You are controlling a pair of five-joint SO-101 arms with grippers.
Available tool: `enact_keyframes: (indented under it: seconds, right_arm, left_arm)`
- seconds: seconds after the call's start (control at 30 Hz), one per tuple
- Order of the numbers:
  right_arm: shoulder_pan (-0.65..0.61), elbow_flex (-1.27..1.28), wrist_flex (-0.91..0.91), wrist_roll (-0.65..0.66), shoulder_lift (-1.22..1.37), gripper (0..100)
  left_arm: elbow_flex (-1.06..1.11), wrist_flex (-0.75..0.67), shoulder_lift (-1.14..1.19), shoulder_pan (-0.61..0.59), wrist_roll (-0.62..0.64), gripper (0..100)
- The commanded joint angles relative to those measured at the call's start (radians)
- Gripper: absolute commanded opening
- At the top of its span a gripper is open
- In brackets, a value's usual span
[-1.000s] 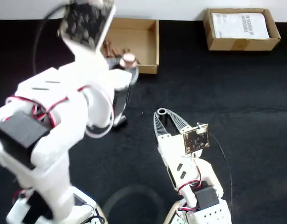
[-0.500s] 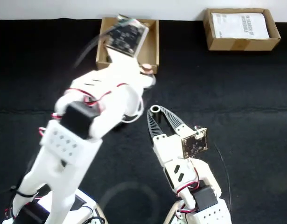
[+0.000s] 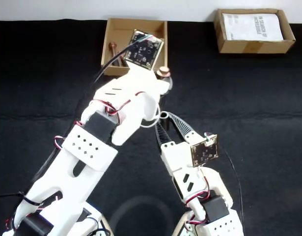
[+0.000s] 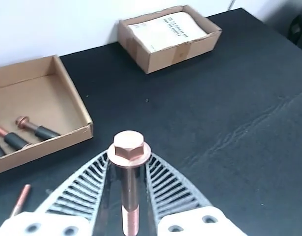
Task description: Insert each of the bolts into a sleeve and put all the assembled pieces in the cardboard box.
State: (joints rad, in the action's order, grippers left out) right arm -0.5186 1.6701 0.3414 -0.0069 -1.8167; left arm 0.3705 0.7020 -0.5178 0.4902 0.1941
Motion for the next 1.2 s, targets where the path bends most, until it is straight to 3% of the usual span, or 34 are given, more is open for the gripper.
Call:
enact_keyframes:
  seconds: [0.0, 0.27, 0.67, 0.83, 1.17]
  right_arm:
    - [-0.008, 0.133, -0.002, -0.006, -0.008, 0.8]
    - [-0.005, 0.133, -0.004, -0.006, -0.013, 0.8]
    - [0.008, 0.133, -0.004, -0.006, -0.013, 0.8]
    - [0.035, 0.133, -0.007, -0.006, -0.013, 0.8]
    - [0.035, 0.133, -0.007, -0.006, -0.013, 0.8]
  left_arm:
    - [-0.085, -0.023, -0.048, 0.033, -0.002, 1]
    - [-0.183, 0.121, -0.048, 0.090, -0.002, 1]
    - [-0.062, 0.120, -0.050, 0.087, 0.000, 1]
    - [-0.015, 0.120, -0.050, 0.084, 0.106, 1]
    - [0.079, 0.127, -0.050, 0.091, 0.109, 1]
